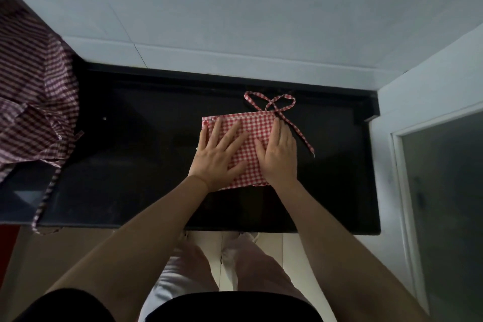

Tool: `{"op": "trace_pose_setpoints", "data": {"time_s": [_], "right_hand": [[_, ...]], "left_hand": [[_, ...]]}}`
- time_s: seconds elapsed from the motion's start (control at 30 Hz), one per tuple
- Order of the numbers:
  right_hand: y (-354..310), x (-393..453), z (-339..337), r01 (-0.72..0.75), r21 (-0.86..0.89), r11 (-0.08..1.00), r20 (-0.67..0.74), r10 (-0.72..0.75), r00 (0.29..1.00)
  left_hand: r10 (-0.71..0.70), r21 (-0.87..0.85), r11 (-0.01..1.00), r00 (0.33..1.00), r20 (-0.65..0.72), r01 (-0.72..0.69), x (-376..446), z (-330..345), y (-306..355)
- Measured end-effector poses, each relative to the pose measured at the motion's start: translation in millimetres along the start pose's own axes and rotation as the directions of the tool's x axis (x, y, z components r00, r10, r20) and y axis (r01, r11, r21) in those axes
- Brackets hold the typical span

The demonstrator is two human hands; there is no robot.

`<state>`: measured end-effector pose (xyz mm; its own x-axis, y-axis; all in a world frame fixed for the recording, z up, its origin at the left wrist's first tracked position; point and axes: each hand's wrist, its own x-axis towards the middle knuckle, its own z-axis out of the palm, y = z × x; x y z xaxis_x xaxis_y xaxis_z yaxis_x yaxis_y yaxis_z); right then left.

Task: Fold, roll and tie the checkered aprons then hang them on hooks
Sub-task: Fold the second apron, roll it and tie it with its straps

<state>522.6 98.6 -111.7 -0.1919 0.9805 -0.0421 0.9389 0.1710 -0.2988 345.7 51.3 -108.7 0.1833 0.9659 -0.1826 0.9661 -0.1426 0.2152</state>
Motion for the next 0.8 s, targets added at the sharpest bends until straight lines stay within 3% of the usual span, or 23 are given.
{"op": "trace_pose_setpoints", "data": {"time_s": [0.13, 0.17, 0.23, 0.3, 0.4, 0.5, 0.57, 0.67, 0.8], "right_hand": [[-10, 2, -20, -0.130, 0.012, 0.991, 0.086, 0.129, 0.988], [-10, 6, -26, -0.249, 0.073, 0.966, 0.161, 0.235, 0.959], [-6, 14, -40, -0.508, 0.213, 0.835, 0.383, 0.407, 0.829], [-4, 16, -54, -0.581, 0.287, 0.761, 0.532, 0.378, 0.758], [-14, 14, -69, -0.420, 0.269, 0.867, 0.542, 0.224, 0.810], [-34, 4, -72, -0.174, 0.040, 0.984, 0.508, 0.130, 0.852], [-34, 0, -71, -0.165, -0.022, 0.986, 0.434, 0.158, 0.887], [-21, 0, -72, -0.245, -0.016, 0.969, 0.333, 0.236, 0.913], [-26, -2, -71, -0.256, -0.026, 0.966, 0.269, 0.253, 0.929]], "left_hand": [[-0.013, -0.027, 1.000, 0.999, 0.038, 0.014, -1, -6, -1], [-0.020, -0.029, 0.999, 0.999, 0.048, 0.022, 0, -7, 1], [-0.031, -0.008, 0.999, 0.997, 0.072, 0.032, 1, -5, 8], [-0.056, 0.028, 0.998, 0.995, 0.083, 0.054, 2, 0, 20], [-0.138, -0.011, 0.990, 0.986, 0.091, 0.139, 7, 6, 47], [-0.172, -0.016, 0.984, 0.976, 0.134, 0.176, 14, 4, 70], [-0.141, -0.088, 0.985, 0.984, 0.109, 0.151, 14, 0, 72], [-0.112, -0.383, 0.919, 0.993, -0.033, 0.091, 4, -12, 48], [-0.123, -0.219, 0.968, 0.992, -0.009, 0.118, -16, -10, 17]]}}
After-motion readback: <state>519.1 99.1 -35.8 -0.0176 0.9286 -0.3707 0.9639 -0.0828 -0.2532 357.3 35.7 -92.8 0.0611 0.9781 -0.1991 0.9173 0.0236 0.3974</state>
